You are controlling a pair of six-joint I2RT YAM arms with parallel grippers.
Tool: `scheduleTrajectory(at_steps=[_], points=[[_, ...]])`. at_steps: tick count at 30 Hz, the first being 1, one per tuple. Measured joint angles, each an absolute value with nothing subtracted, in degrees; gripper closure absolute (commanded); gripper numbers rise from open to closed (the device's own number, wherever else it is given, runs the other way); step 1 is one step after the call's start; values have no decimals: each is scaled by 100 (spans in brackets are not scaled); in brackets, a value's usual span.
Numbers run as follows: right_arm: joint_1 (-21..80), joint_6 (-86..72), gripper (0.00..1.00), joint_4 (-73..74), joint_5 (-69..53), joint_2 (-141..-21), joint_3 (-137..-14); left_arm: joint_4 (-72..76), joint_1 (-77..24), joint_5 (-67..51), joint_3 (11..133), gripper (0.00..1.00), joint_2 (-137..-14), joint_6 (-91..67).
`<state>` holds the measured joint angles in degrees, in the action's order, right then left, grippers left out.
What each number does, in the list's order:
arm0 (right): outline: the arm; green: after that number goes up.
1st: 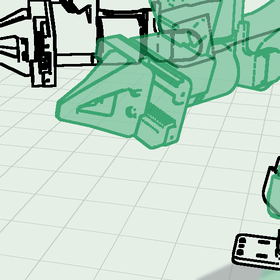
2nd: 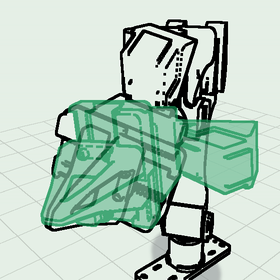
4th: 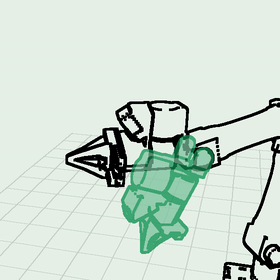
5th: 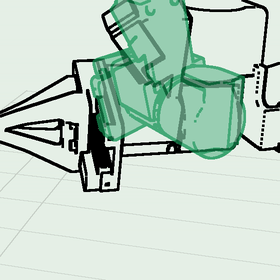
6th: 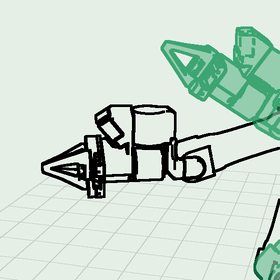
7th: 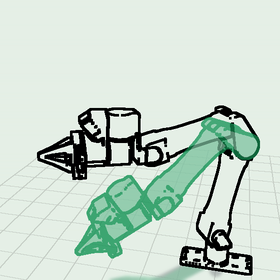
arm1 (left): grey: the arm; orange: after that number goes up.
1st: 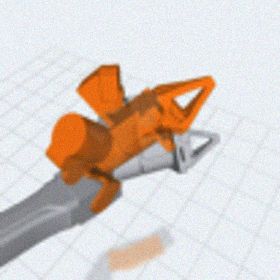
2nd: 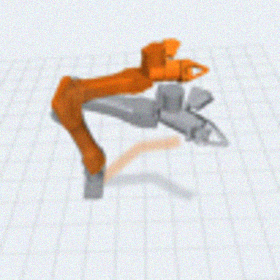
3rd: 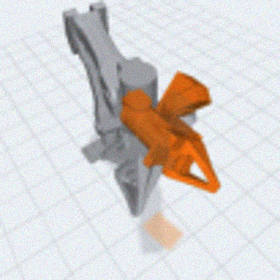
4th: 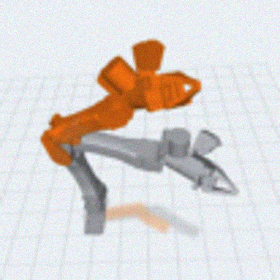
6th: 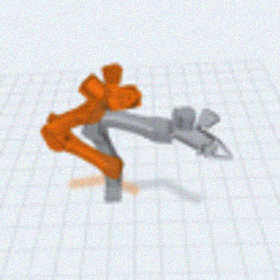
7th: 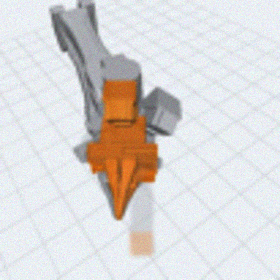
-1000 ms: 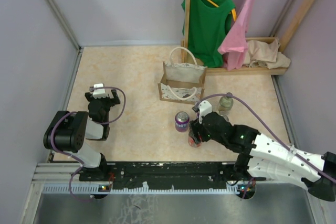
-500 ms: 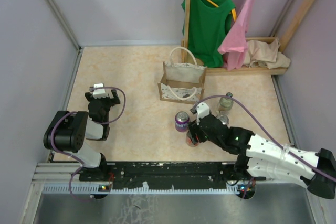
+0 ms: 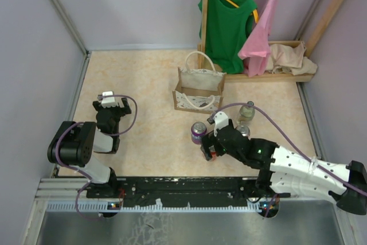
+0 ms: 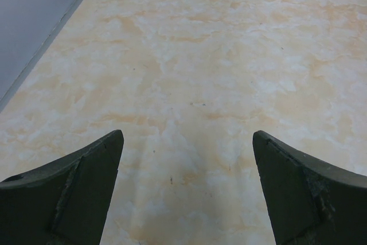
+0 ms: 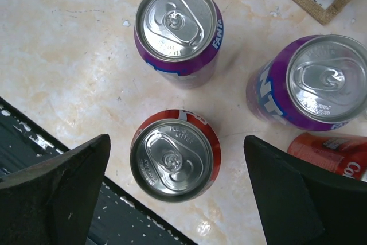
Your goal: Take the beverage out of the canvas bag
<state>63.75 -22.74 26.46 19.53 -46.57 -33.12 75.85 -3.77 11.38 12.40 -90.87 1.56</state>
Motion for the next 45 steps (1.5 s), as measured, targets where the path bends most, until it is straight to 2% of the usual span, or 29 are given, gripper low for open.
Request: scheduleTrajectory(at_steps=[7,13,16,21,32,35,40,45], points=[[6375,-2259,1,3063,2571,-4678,-4134,7585,-377,1138,1240,0,-9089,156],[6200,-1975,1,3105,3745,-4678,-5083,7585,-377,1138,1240,0,-9089,156],[5341,-1839,1,3015,3833,-4799,-5419,7585,-377,1138,1240,0,-9089,156],[3271,-1737,1,2646,3433,-5253,-5714,7585,-377,1138,1240,0,-9087,156],[-886,-2110,1,1831,1422,-6753,-6235,7585,-377,1138,1240,0,-9089,156],[-1313,-2200,1,1804,1055,-6949,-6222,7585,-377,1138,1240,0,-9089,156],[-1313,-2174,1,1540,445,-6700,-5905,7585,-377,1138,1240,0,-9089,156],[-1313,-1997,1,1623,344,-6246,-5623,7585,-377,1138,1240,0,-9089,156]])
